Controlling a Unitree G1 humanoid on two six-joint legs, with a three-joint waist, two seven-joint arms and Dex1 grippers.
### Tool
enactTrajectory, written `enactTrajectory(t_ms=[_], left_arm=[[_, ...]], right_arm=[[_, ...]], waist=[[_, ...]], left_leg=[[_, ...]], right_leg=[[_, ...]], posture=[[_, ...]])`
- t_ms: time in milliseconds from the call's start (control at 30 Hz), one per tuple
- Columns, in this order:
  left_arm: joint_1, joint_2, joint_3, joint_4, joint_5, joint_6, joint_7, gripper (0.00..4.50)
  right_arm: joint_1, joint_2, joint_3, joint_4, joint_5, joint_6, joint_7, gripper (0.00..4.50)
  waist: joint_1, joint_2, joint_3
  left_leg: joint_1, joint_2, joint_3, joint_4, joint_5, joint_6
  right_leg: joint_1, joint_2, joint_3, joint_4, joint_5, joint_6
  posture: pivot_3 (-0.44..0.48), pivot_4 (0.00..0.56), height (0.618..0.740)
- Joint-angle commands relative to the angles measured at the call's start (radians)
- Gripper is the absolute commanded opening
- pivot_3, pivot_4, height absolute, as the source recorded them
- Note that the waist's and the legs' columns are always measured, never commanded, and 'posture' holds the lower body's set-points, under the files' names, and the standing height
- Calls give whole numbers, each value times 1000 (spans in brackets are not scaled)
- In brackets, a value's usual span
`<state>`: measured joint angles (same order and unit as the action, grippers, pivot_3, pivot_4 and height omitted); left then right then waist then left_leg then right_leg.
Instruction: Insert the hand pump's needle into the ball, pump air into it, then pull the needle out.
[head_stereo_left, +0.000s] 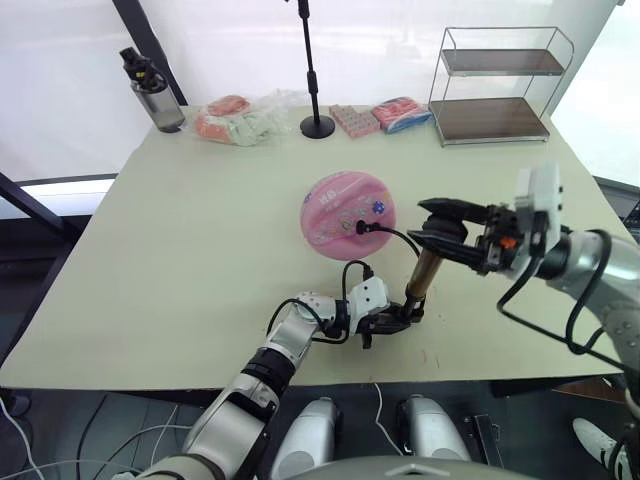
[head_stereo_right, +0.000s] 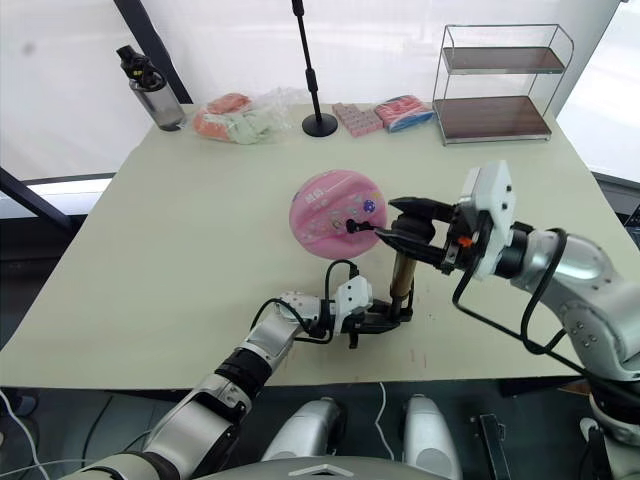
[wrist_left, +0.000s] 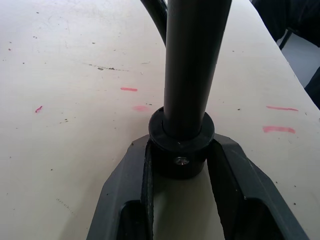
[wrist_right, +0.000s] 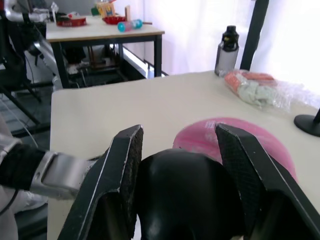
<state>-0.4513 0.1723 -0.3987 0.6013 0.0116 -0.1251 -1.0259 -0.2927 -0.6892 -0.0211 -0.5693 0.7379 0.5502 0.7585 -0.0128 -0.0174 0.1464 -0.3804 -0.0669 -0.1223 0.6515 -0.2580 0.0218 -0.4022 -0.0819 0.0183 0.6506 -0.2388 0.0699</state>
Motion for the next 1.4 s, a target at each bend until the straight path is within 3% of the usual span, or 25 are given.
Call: enactTrajectory(t_ms=[33,333,600,1000,1400], left_arm=[[29,19,-10,45,31,25,8,1067],[31,21,-5,41,33,21,21,1067],[25,0,-12,65,37,7,28,1067],[0,-38,-20,112,53,-31,45,1067],[0,-49,-17,130,60,-47,78,1067]], right_arm=[[68,29,99,37,-118,-64,16,1857],[168,112,215,159,-298,-217,26,1857],[174,105,168,167,-293,-257,55,1857],[-85,-46,-111,55,35,18,42,1857],[-255,-136,-208,58,181,130,41,1857]], waist=[[0,0,0],[-1,0,-1],[0,1,-1],[24,5,2],[26,5,2]], left_leg=[[0,0,0,0,0,0],[3,1,-1,0,0,0],[4,1,-2,-1,0,0],[-1,0,-4,0,-1,1],[-1,0,-4,0,-1,1]], right_leg=[[1,0,0,0,0,0],[4,1,-1,-3,0,0],[7,2,-1,-5,0,0],[5,0,-3,-9,1,0],[5,-1,-4,-9,1,0]], posture=[[0,150,740],[0,150,740],[0,150,740],[0,150,740],[0,150,740]])
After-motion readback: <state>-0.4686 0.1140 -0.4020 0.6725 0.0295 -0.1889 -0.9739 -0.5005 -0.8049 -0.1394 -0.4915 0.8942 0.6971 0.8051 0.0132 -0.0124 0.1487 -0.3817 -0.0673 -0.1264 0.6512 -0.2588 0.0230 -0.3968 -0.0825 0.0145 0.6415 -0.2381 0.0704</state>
